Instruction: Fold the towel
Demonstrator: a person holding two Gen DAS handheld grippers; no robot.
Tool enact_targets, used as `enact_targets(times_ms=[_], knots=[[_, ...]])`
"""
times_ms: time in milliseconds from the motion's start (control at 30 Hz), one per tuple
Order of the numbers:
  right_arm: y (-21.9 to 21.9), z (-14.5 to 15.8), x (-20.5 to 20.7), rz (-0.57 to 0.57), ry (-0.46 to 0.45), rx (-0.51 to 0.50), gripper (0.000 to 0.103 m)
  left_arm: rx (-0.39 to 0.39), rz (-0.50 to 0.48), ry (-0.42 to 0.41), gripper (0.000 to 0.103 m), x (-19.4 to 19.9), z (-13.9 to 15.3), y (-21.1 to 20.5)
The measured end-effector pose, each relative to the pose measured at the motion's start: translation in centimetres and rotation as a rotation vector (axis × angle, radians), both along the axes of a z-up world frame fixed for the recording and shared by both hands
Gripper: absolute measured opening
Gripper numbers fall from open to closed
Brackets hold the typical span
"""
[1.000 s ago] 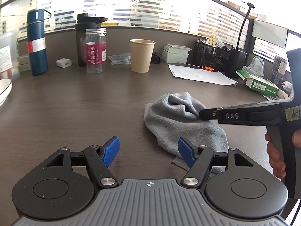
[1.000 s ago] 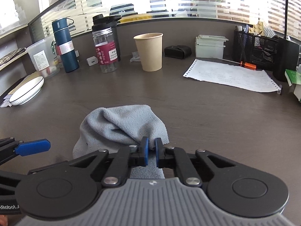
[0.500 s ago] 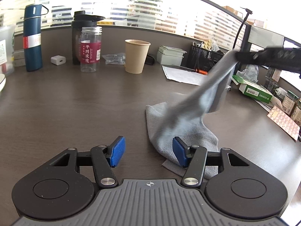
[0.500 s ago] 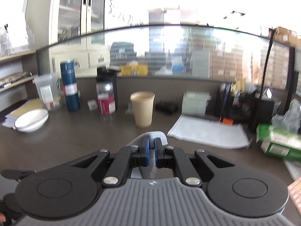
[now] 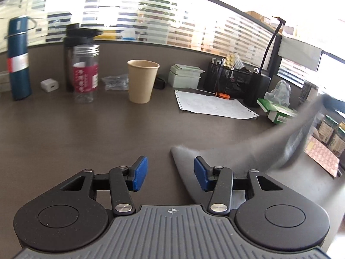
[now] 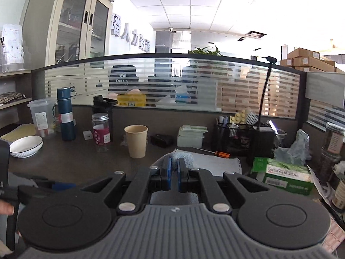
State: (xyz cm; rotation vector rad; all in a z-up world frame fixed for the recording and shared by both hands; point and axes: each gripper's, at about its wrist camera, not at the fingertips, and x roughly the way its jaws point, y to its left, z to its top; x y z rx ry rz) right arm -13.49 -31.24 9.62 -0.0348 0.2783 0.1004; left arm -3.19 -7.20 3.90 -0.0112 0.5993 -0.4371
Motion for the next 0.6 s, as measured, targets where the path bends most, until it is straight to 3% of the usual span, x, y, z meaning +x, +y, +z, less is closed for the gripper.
enact_targets(times_ms=[67,200,433,600], knots=[[-0.9,-0.9,-0.2,-0.026,0.026,0.007,0.007,0.025,-0.015,0.004,0.054,1.1,-0.2,-1.2],[-2.1,-2.3,-0.4,-0.065,0.067,0.018,0.007,0.022,-0.055,0.075,0.036,3.6,-1.4,-3.4],[-2.6,-2.9,-0.3,-0.064,0.081,0.029,0.007,0.041,-0.101,0.091,0.032,4.5,-2.3,-5.6],[-2.8,-3.5,-0.2,-0.057,0.089,0.040,0.007,0.084,-0.093,0.106,0.020,5.9,-2.6,-6.8]])
